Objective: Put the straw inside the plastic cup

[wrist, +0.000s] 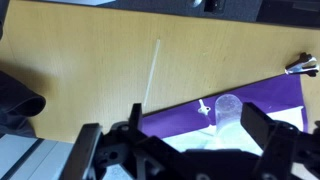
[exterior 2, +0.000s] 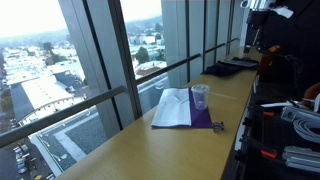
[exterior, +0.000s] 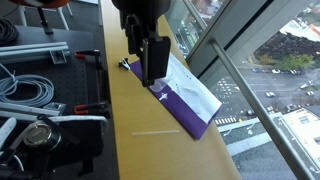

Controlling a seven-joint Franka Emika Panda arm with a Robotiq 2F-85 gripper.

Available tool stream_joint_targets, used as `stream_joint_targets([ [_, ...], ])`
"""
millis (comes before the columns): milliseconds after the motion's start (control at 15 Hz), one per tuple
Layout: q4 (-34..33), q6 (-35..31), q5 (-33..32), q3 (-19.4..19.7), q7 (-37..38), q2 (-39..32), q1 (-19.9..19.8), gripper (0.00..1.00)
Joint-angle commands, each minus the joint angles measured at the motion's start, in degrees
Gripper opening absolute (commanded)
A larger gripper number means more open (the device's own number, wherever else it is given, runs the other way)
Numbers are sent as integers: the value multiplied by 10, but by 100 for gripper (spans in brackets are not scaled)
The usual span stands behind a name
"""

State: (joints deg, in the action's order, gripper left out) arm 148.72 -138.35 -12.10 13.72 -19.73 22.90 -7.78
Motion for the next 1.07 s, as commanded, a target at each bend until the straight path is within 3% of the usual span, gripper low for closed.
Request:
stream_joint_targets([
  [0,-1,1,3,-5,-2,0,-5,100],
  [333,-1,1,3,-5,-2,0,-5,100],
  [533,-12,-19,24,8,-14,-36,3,100],
  [1000,-97,-123,165,42,-60,-233,2,100],
])
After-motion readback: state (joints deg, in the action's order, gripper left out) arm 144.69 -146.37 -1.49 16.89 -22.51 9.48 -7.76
